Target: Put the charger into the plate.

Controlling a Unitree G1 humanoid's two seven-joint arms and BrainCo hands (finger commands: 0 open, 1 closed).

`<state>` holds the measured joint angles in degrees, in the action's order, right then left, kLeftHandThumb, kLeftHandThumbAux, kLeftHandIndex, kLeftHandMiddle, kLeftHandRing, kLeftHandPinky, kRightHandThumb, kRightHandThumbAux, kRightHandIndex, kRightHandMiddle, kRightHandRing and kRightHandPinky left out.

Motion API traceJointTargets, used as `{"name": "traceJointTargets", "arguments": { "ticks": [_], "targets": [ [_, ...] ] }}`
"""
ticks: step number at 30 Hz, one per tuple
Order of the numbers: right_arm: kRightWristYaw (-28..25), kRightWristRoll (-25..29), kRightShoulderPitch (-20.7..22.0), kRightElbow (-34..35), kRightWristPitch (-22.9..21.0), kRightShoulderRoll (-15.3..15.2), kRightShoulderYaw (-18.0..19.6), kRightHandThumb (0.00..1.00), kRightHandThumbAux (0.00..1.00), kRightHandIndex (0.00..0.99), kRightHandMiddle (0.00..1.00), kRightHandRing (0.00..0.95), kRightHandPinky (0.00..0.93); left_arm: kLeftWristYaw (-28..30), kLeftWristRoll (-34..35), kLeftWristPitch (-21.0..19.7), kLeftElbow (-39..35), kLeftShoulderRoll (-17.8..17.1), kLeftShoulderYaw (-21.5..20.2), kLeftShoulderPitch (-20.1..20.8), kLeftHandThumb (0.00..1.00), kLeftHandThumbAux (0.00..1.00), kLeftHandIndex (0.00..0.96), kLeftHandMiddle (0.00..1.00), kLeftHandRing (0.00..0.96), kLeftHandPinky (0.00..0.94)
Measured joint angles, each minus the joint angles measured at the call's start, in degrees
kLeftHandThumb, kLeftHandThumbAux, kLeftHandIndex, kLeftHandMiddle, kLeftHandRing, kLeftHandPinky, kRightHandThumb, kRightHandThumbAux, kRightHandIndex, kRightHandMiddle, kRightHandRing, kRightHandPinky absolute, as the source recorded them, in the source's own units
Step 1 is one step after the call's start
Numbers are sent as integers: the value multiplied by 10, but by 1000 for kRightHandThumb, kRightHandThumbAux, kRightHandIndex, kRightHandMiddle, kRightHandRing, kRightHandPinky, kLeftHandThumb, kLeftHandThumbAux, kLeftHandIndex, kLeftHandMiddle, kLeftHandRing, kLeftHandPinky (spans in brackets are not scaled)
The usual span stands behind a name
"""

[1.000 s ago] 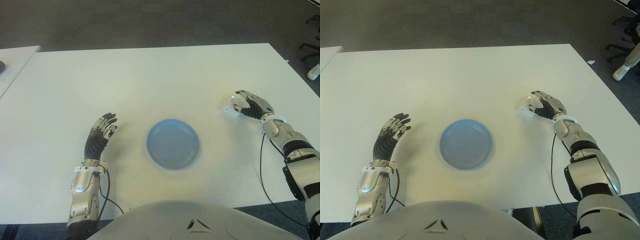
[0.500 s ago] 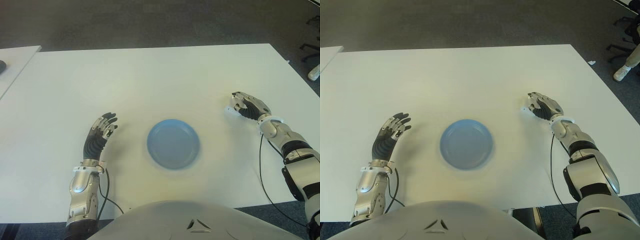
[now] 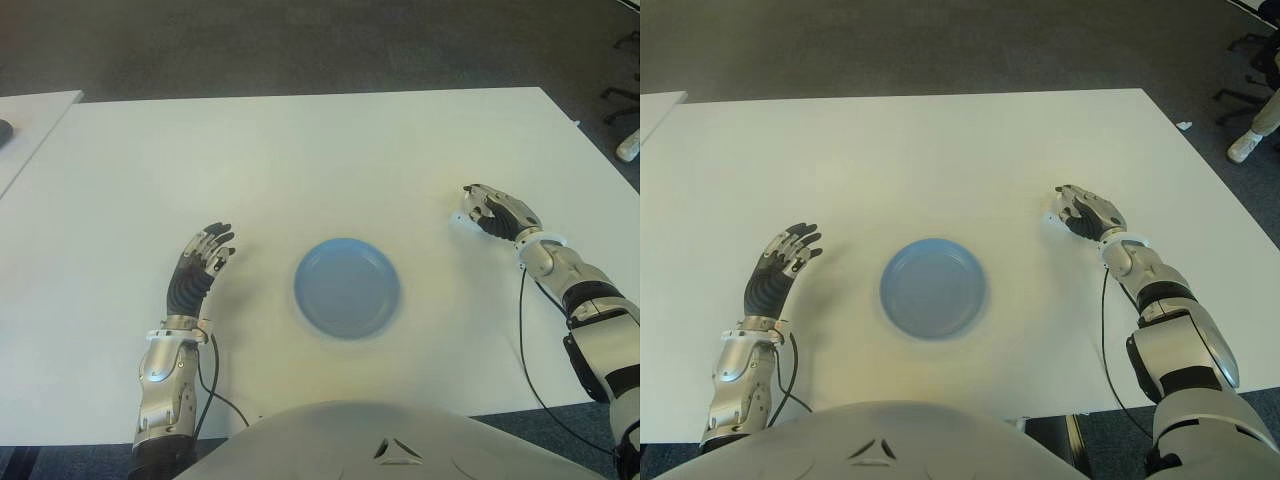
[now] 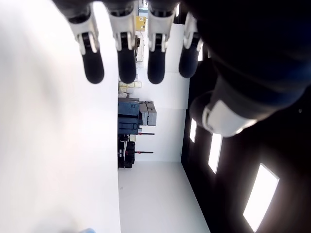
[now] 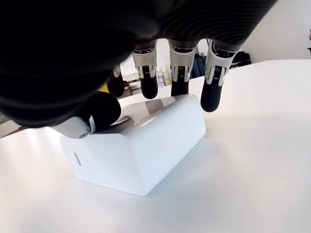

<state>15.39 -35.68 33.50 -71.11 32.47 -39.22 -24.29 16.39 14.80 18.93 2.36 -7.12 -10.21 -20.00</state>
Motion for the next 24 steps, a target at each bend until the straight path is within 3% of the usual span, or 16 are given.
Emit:
{"name": "traceJointTargets", "arguments": {
  "ticks": [24],
  "targets": [
    [10, 1, 1, 0, 0, 1, 0, 264, 426, 0, 81, 114, 151, 0, 0, 4, 21, -1, -3, 14, 448, 674, 196, 188, 184, 213]
  ]
}}
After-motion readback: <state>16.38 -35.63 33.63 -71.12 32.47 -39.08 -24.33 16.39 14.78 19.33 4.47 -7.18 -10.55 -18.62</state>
